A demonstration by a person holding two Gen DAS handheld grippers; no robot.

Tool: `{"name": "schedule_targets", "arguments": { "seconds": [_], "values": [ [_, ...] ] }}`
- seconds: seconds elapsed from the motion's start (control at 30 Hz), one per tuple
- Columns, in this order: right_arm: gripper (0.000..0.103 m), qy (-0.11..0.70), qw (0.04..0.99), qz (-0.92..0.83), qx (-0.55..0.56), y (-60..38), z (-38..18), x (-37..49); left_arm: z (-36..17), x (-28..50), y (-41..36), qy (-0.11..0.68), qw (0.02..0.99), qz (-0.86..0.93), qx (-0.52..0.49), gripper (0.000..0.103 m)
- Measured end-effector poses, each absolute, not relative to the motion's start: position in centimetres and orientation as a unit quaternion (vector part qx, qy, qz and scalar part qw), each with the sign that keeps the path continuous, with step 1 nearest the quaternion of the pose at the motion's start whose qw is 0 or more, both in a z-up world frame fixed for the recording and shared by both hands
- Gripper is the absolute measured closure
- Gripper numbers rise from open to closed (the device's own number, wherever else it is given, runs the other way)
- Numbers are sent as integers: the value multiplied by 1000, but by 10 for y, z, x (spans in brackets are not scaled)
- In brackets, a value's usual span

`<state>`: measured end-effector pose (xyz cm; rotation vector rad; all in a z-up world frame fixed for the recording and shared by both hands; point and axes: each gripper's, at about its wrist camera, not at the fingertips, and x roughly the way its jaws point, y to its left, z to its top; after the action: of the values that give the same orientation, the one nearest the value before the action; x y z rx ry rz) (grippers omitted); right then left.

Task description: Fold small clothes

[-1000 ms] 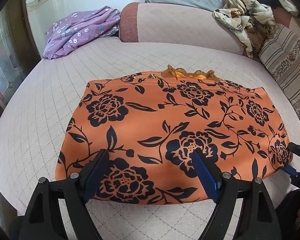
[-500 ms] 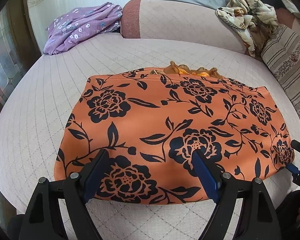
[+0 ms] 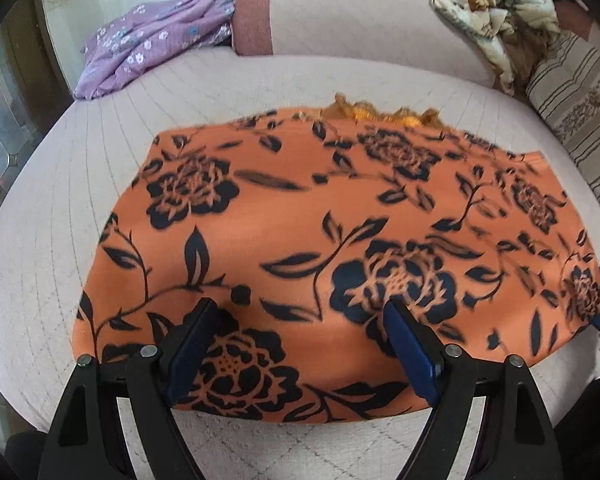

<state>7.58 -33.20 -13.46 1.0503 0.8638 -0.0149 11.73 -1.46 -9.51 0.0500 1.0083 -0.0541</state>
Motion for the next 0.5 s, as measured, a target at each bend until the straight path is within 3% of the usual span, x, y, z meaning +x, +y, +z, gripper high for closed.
{"name": "schedule_targets", "arguments": {
  "seconds": [0.23, 0.5],
  "values": [
    [27, 394, 786, -4, 475, -333, -132, 80, -113, 126, -21, 506, 861, -21, 47, 18],
    [28, 392, 794, -8, 464, -331, -129, 83, -98, 122, -31, 484, 873, -35, 43, 18]
  ]
}}
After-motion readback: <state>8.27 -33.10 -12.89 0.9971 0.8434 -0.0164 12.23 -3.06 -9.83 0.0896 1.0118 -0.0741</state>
